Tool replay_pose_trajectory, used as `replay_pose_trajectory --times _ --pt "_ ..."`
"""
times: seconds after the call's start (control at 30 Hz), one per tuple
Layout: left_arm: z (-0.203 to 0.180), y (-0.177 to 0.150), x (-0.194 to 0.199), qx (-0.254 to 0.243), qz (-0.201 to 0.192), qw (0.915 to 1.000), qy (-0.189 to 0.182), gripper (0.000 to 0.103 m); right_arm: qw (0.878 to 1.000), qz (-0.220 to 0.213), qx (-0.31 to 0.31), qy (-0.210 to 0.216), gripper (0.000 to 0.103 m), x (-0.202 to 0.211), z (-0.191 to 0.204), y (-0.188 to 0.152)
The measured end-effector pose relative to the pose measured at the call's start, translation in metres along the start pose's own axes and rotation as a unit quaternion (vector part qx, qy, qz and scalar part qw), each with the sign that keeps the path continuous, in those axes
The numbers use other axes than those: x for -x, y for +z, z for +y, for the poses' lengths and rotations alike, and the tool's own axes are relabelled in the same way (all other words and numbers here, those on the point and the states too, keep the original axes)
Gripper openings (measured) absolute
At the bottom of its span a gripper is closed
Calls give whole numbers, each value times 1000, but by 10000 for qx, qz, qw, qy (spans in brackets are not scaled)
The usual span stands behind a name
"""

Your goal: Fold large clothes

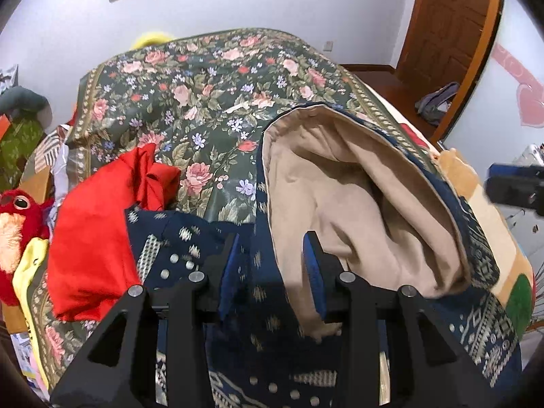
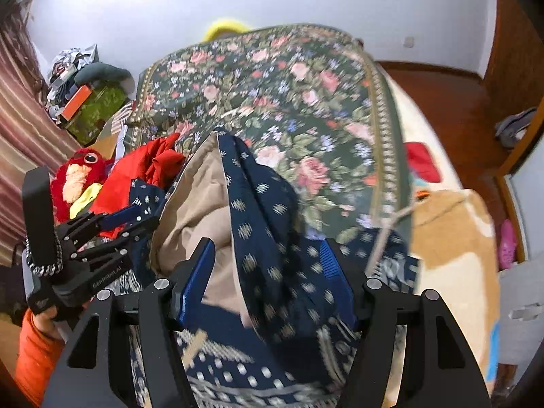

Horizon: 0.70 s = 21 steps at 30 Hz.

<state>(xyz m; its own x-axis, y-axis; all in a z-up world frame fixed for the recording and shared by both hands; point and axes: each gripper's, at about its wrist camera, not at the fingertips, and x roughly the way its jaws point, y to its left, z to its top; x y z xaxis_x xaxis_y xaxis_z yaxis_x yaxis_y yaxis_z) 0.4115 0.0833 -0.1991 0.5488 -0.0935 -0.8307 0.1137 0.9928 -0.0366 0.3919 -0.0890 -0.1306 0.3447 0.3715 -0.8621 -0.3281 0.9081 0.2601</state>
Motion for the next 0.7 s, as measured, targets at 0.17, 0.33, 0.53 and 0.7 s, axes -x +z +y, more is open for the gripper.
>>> replay_pose_trajectory --times 0.17,0.33,0.53,0.7 --pt "4 18 -32 148 131 9997 -138 37 10000 94 -24 -13 60 -40 2 19" --pt "3 29 -62 125 261 9994 -173 37 9999 0 -23 -100 60 -65 -1 30" --pt "13 32 -95 512 504 9966 -402 37 9996 -96 61 -254 49 -84 -4 30" --pt "29 27 -101 1124 464 9876 -991 7 10000 -7 -84 -18 18 -90 -8 25"
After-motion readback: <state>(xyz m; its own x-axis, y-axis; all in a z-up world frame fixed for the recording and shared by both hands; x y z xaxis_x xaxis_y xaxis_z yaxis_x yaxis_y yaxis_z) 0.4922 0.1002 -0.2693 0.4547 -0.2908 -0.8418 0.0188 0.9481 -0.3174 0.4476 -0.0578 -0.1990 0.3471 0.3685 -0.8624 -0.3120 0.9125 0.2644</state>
